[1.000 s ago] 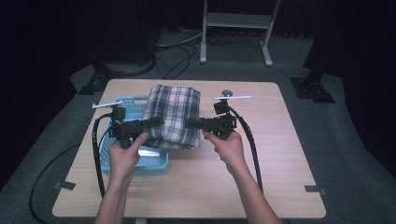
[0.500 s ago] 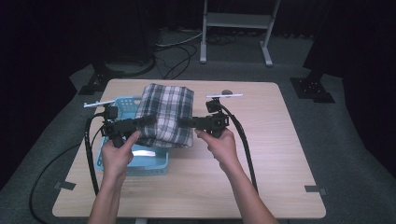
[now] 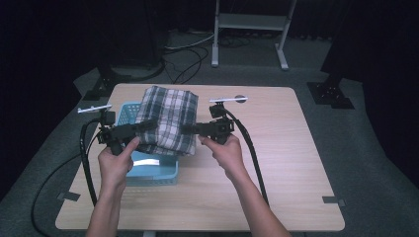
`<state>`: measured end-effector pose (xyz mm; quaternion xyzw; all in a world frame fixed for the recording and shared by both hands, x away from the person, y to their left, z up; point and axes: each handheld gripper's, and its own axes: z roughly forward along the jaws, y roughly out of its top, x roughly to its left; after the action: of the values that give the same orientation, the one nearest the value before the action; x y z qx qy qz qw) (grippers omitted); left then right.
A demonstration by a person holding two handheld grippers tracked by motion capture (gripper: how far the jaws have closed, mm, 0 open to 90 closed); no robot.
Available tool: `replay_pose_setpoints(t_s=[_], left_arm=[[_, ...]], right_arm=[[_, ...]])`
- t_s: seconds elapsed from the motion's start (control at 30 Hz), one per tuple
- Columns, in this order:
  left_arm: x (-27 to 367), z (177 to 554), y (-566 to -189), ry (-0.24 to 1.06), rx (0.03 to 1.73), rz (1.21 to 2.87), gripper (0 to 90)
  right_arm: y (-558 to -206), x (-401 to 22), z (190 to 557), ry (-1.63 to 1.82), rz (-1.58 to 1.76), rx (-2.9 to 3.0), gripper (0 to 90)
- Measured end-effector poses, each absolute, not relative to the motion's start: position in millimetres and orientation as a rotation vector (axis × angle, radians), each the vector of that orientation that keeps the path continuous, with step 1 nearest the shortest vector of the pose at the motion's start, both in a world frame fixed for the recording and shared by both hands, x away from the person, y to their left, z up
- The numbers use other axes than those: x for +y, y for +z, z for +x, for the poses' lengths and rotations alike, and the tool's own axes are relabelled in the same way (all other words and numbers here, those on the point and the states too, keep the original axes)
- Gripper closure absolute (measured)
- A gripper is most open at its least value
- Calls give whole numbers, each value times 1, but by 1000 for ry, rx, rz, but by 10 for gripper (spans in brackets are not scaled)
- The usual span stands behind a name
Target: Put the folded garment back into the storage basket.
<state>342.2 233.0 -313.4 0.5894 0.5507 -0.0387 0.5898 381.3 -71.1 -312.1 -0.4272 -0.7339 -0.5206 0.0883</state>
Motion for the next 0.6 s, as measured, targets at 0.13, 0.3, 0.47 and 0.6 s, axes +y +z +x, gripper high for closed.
replay_pose_setpoints(t_s=[0.13, 0.3, 0.47, 0.6], left_arm=[[237, 342, -314, -86, 1287, 1370, 472], [244, 341, -315, -79, 1298, 1368, 472], [250, 339, -315, -72, 1308, 1363, 472], [254, 339, -315, -69, 1309, 1358, 472]], right_arm=[[-312, -67, 382, -1546, -1264, -2187, 526], [-313, -60, 384, -1544, -1251, -2188, 527], [-314, -53, 386, -1539, -1237, -2188, 526], [-314, -49, 386, -1539, -1229, -2188, 526]])
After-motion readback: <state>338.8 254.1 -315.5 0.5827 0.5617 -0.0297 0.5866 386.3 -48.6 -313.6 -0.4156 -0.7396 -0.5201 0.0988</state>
